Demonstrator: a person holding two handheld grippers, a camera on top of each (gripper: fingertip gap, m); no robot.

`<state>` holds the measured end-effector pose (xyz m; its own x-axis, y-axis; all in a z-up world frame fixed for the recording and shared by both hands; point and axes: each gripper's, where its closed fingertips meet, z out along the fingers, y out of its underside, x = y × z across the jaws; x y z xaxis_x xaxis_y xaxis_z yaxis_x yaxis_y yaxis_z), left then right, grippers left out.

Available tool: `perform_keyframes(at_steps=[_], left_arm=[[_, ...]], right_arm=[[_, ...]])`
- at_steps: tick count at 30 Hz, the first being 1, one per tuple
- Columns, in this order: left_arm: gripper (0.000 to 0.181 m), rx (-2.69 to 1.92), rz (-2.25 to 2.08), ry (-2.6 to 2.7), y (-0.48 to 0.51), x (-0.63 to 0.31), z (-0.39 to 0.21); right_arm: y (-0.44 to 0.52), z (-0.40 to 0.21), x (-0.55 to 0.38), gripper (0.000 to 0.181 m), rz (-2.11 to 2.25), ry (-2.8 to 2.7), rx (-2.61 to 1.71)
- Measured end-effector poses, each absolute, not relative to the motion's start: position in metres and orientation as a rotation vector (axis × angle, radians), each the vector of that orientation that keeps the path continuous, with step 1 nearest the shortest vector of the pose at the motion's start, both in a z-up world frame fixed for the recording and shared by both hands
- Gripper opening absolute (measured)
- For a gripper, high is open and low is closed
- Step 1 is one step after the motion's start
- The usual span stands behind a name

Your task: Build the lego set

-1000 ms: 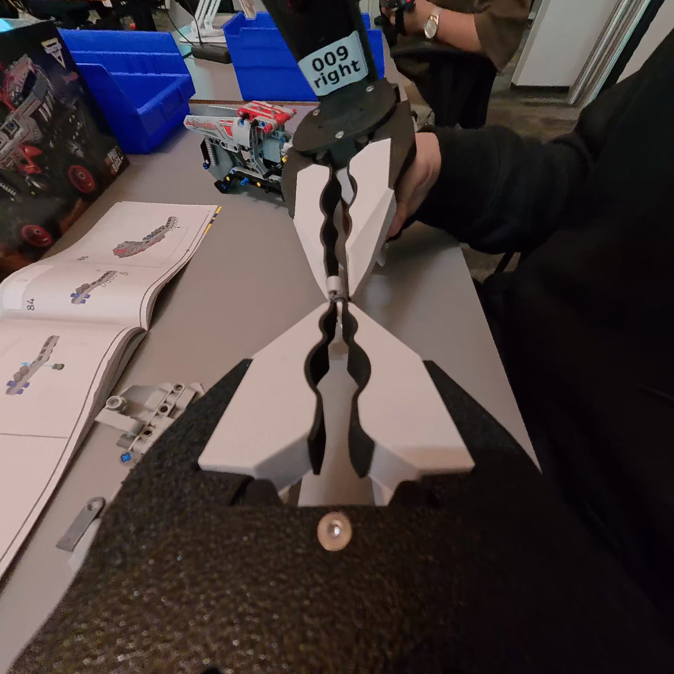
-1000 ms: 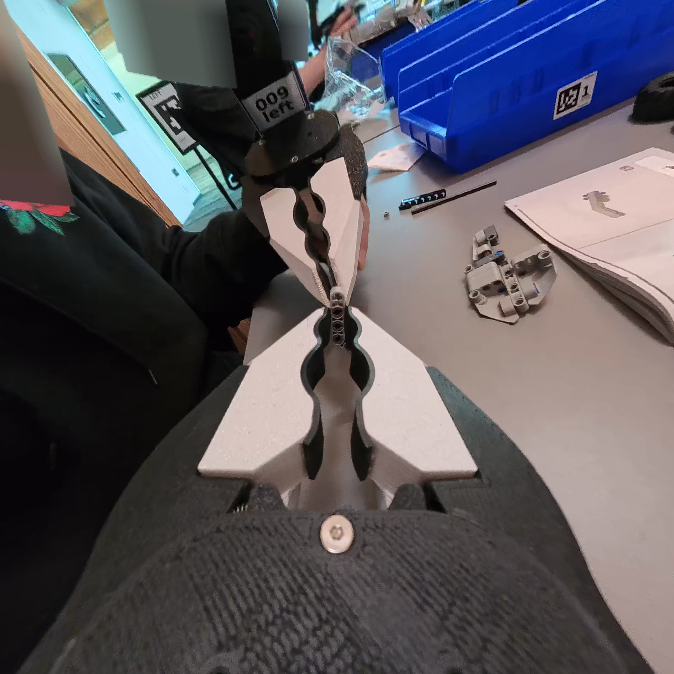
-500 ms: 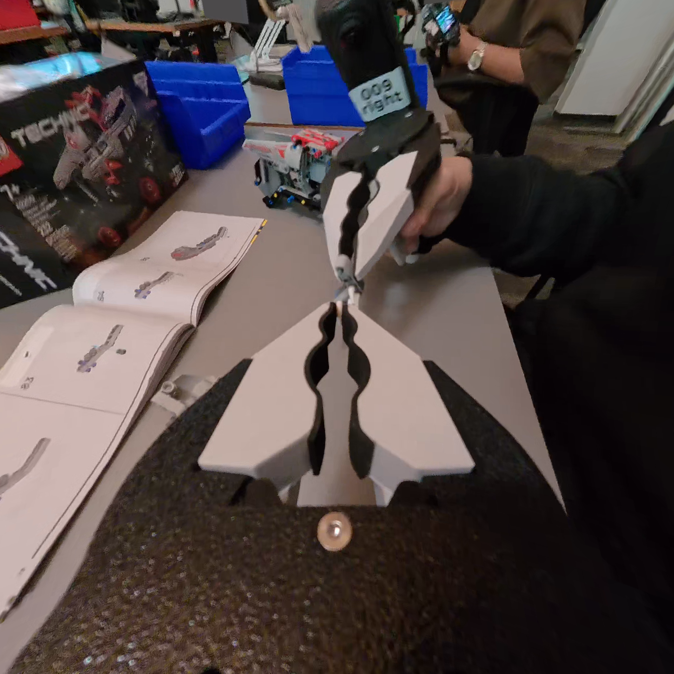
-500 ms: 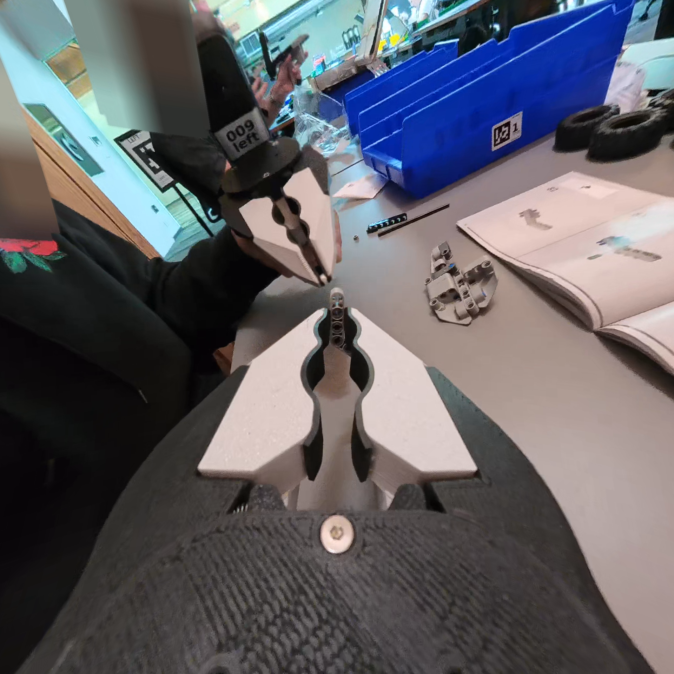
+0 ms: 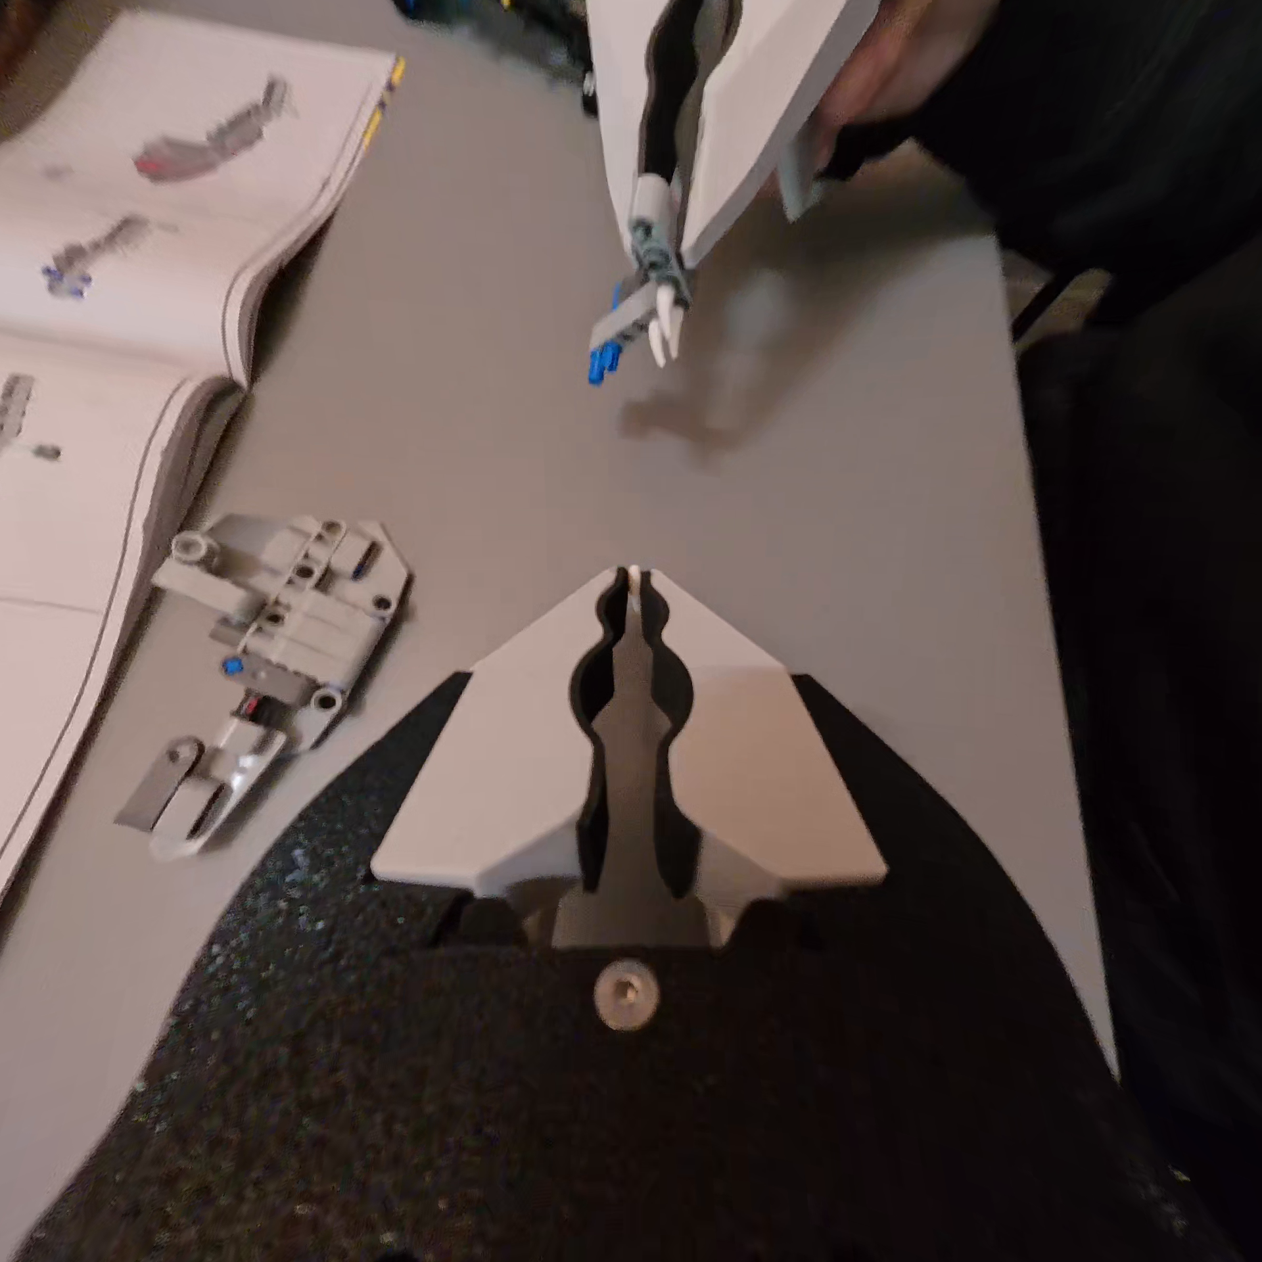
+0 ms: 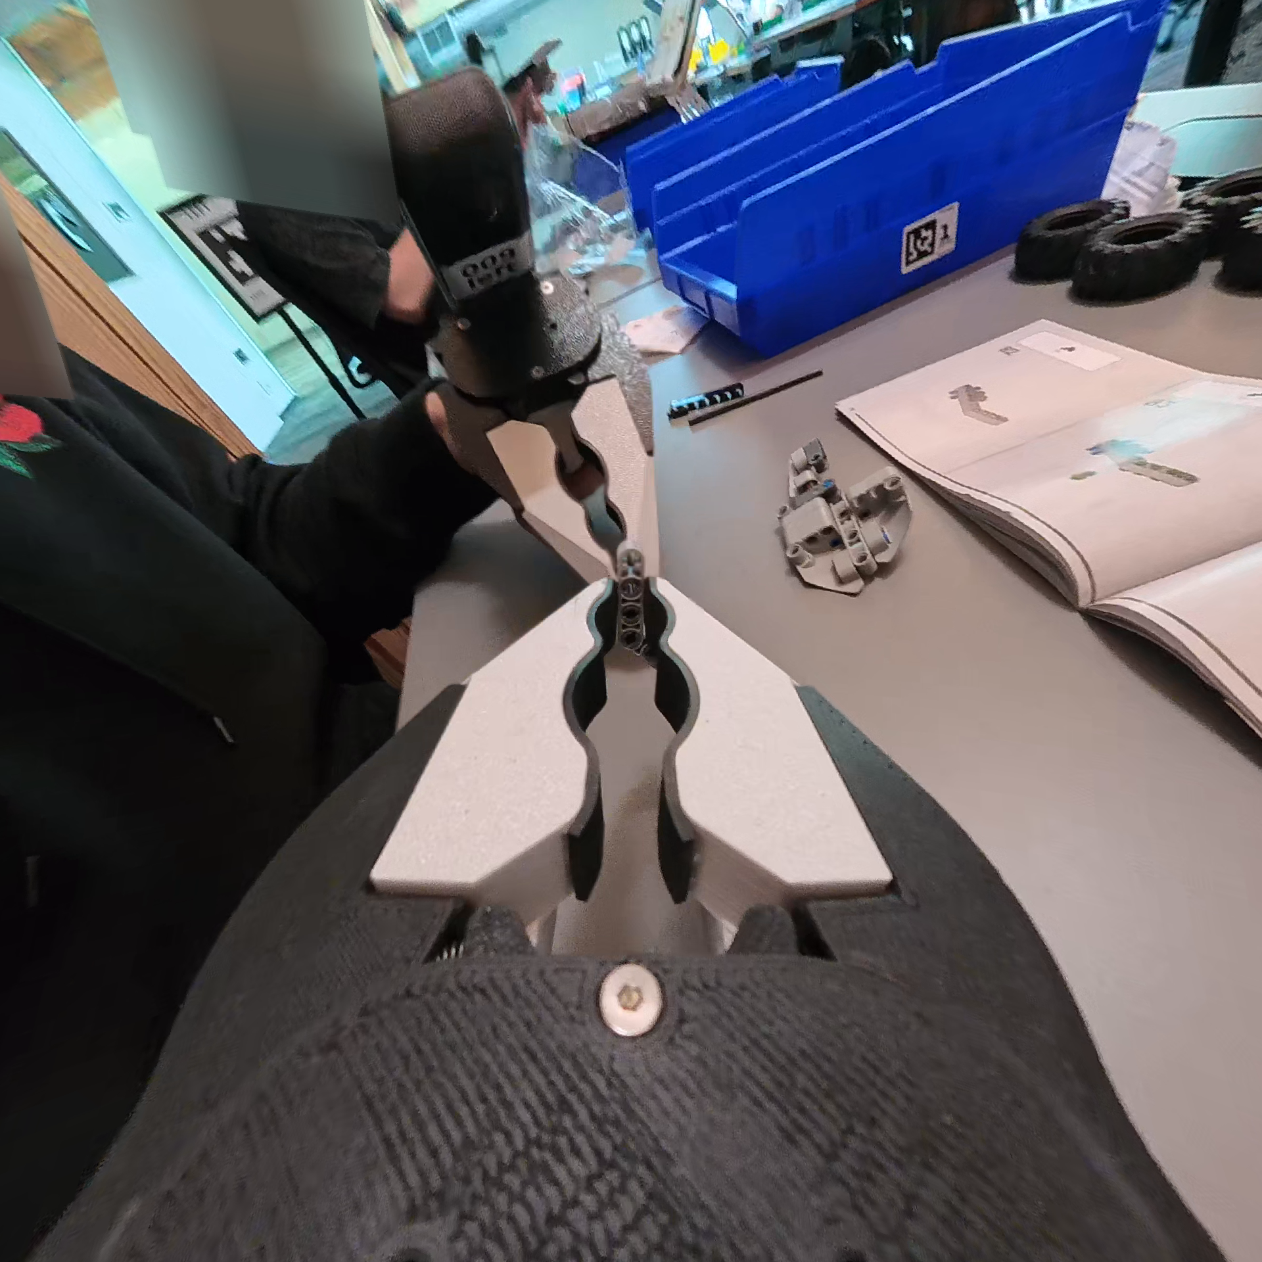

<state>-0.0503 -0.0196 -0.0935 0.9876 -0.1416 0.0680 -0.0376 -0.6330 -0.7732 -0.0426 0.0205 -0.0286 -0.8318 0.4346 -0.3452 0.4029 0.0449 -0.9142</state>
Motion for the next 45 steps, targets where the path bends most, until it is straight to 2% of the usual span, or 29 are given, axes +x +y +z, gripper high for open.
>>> perform_keyframes(at_steps=[4, 8, 16, 23, 37, 45], left_arm=[[0.0, -2.352, -0.117, 0.146, -0.027, -0.054, -0.113], [0.001, -2.336, -0.119, 0.151, -0.026, -0.053, -0.113], [0.024, -2.242, -0.152, 0.111, -0.022, -0.054, -0.099], [0.01, -1.72, -0.323, -0.004, 0.005, -0.04, -0.01], [0.001, -1.731, -0.314, 0.059, 0.01, -0.03, -0.014], [0.003, -1.725, -0.308, 0.067, 0.008, -0.03, -0.014]], right_arm=[[0.02, -0.046, -0.047, 0.006, 1.779, -2.316, -0.895], [0.018, -0.051, -0.047, 0.006, 1.785, -2.32, -0.904], [0.02, -0.032, -0.044, 0.006, 2.061, -2.221, -0.927], [0.015, -0.022, -0.039, 0.006, 2.196, -2.179, -0.889], [0.002, -0.014, -0.031, 0.006, 2.269, -2.178, -0.792], [0.001, -0.013, -0.03, 0.006, 2.275, -2.171, -0.783]])
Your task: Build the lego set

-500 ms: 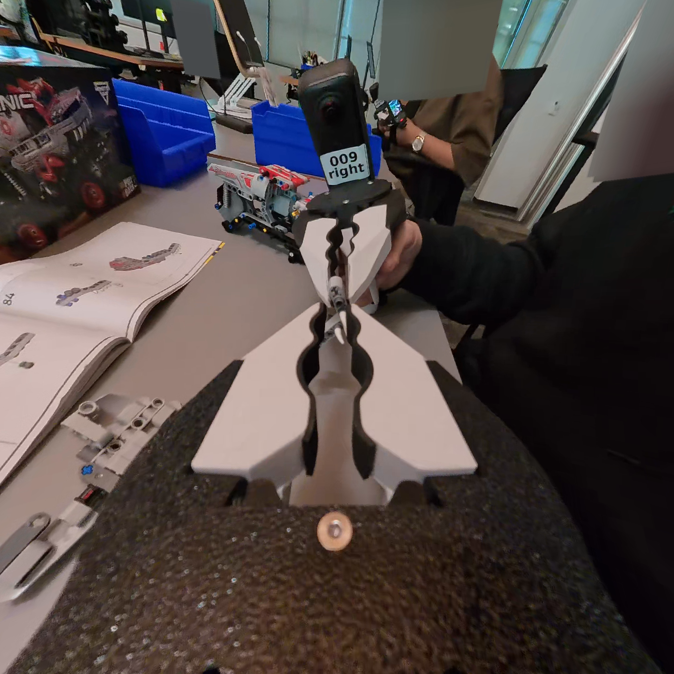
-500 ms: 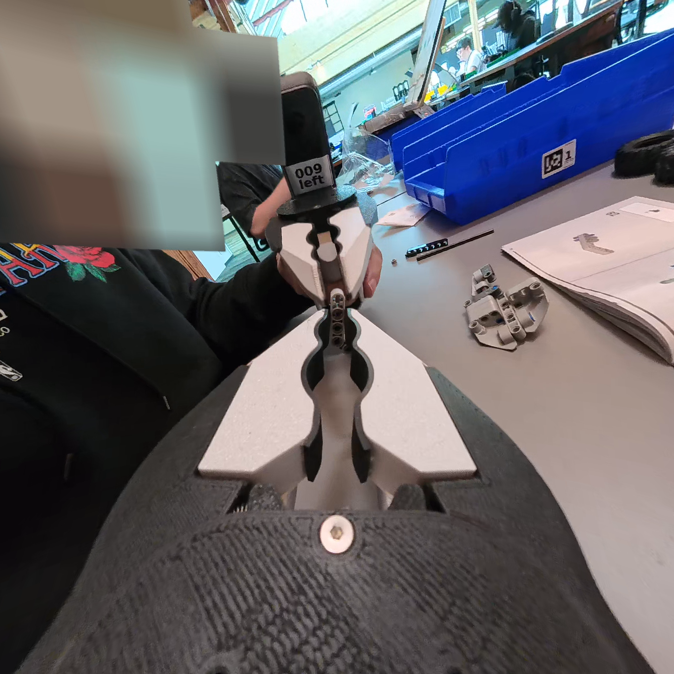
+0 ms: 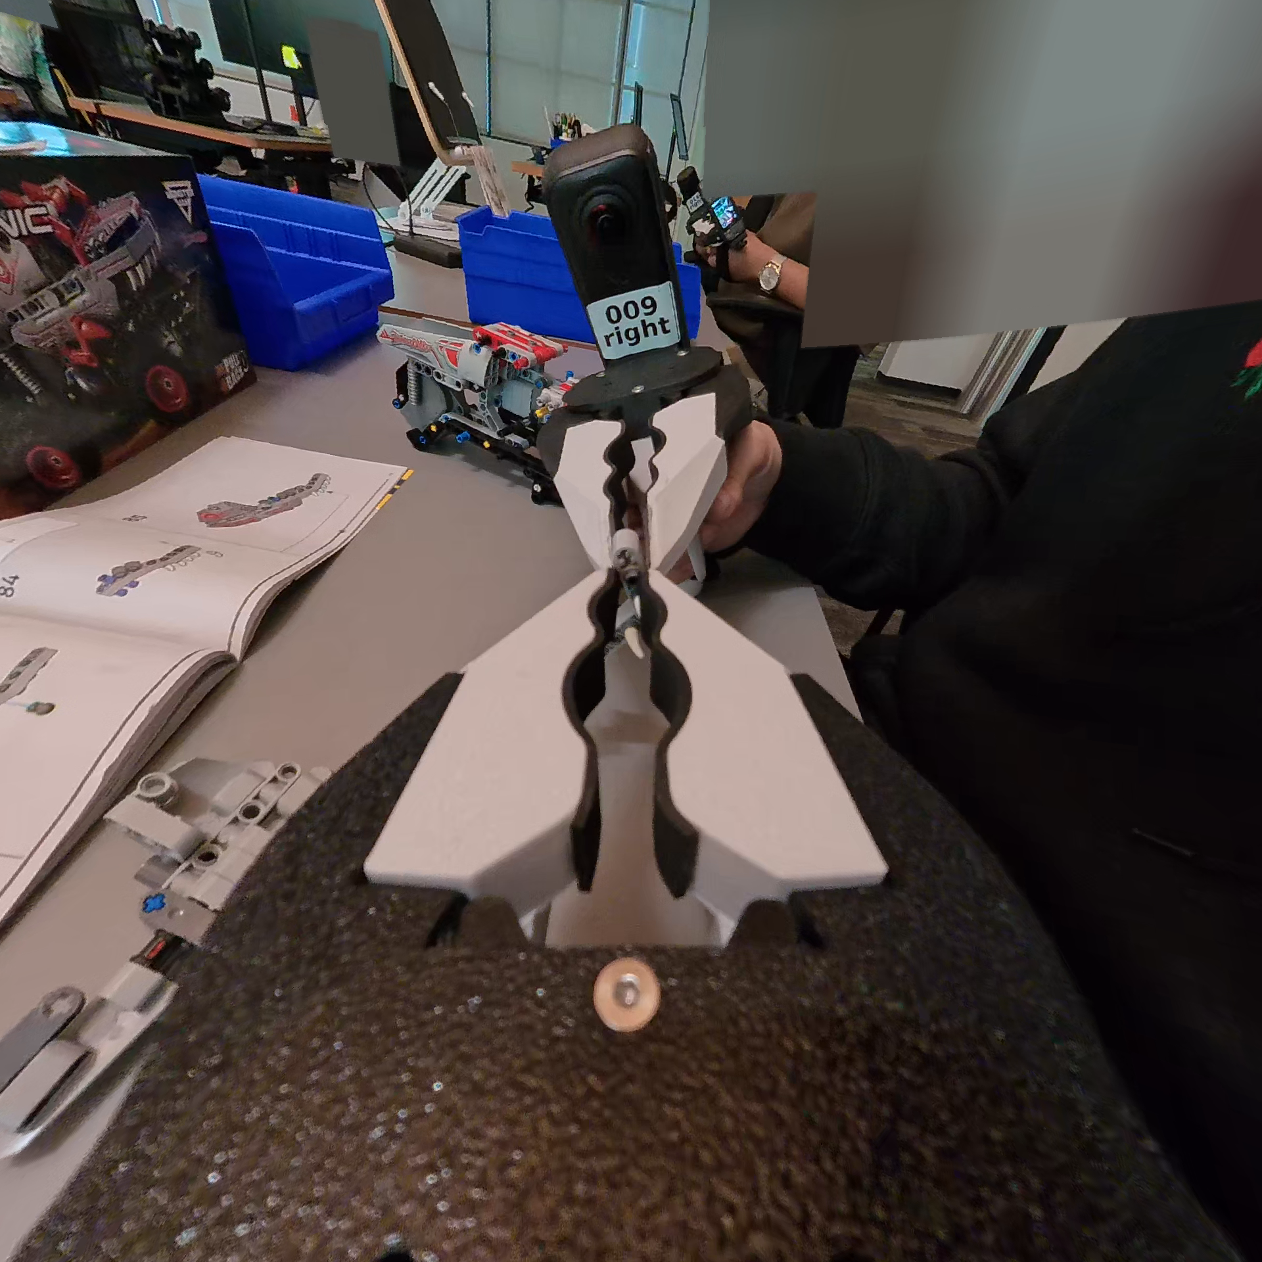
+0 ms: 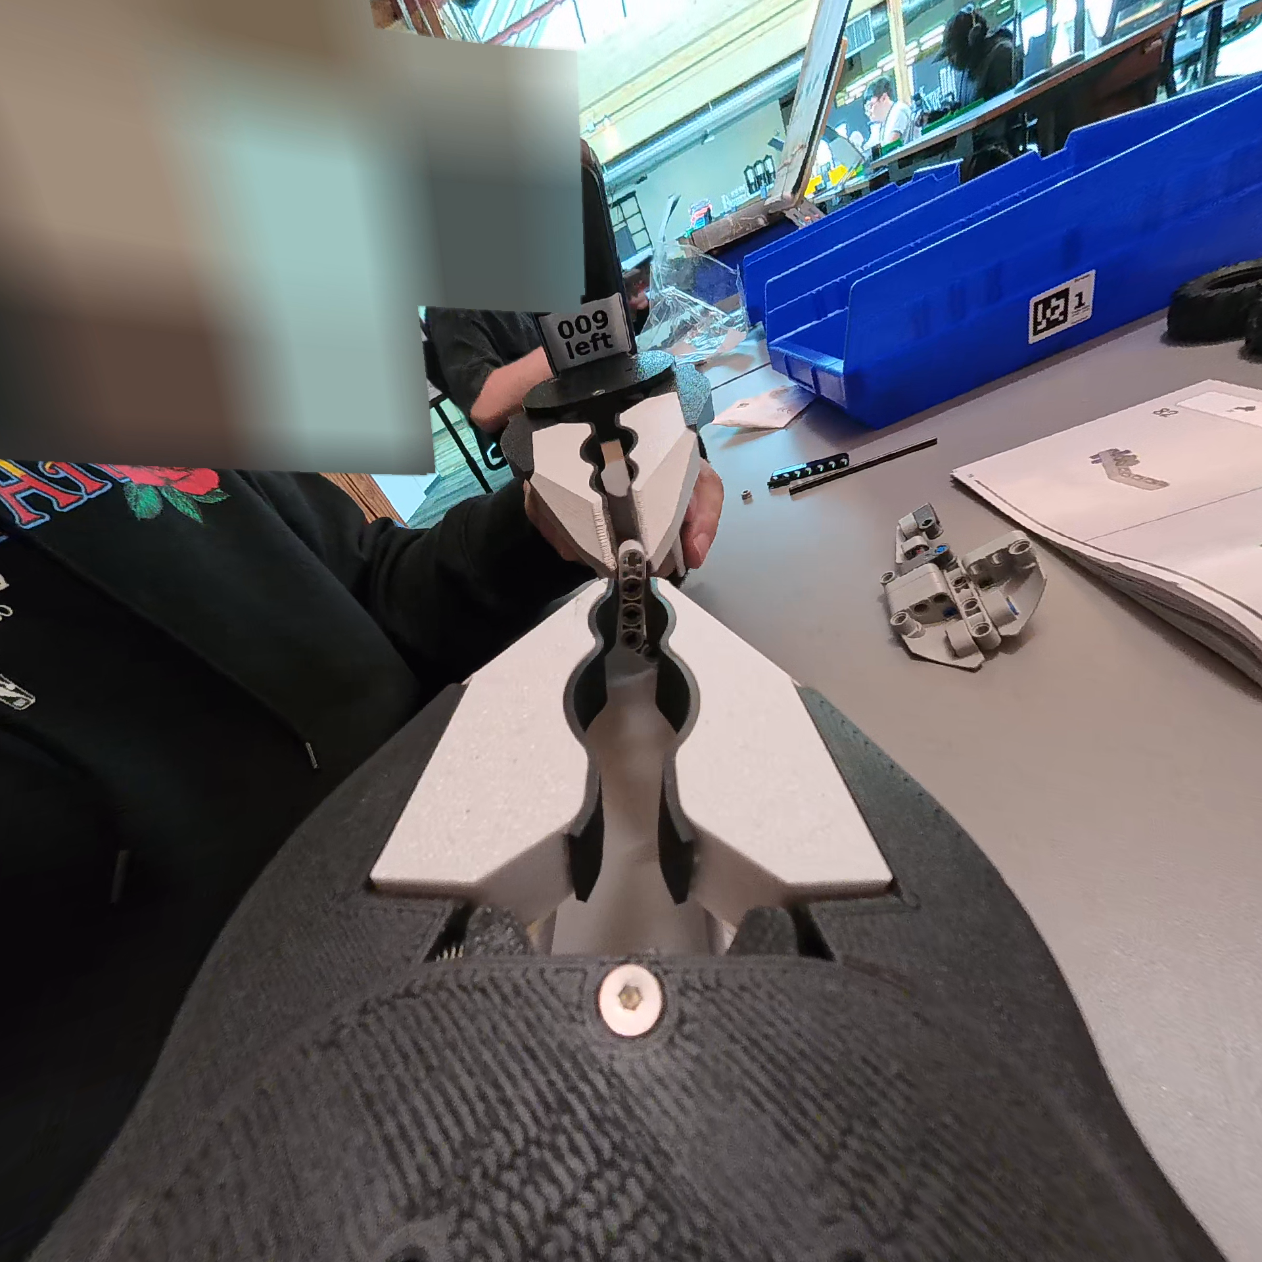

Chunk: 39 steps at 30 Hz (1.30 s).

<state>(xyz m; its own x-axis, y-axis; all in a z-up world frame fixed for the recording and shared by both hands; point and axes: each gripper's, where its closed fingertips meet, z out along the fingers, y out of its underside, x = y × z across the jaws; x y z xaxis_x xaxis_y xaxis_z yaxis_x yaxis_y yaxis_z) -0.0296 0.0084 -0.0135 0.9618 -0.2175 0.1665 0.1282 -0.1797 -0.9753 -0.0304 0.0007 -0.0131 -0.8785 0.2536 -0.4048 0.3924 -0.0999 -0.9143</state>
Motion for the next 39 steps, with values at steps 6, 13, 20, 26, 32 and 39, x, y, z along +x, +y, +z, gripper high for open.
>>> perform_keyframes(at_steps=[6, 13, 20, 26, 32, 39], left_arm=[[0.003, -1.732, -0.299, 0.075, 0.008, -0.029, -0.014], [0.001, -1.738, -0.279, 0.08, 0.009, -0.029, -0.015], [0.0, -1.813, -0.143, 0.086, 0.01, -0.038, -0.025], [0.0, -1.788, -0.162, 0.137, 0.01, -0.028, -0.015], [0.0, -1.742, -0.109, 0.076, -0.006, -0.049, -0.006], [0.004, -1.837, -0.168, 0.055, 0.002, -0.044, -0.027]], right_arm=[[0.0, -0.014, -0.031, 0.006, -2.134, 2.044, 0.741], [0.0, -0.014, -0.031, 0.006, -2.136, 2.058, 0.743], [0.001, -0.021, -0.037, 0.006, -2.096, 2.098, 0.821], [0.004, -0.031, -0.046, 0.006, -2.045, 2.163, 0.942], [-0.016, -0.042, -0.027, 0.006, -1.898, 2.313, 0.776], [0.0, -0.03, -0.043, 0.006, -2.036, 2.249, 0.893]])
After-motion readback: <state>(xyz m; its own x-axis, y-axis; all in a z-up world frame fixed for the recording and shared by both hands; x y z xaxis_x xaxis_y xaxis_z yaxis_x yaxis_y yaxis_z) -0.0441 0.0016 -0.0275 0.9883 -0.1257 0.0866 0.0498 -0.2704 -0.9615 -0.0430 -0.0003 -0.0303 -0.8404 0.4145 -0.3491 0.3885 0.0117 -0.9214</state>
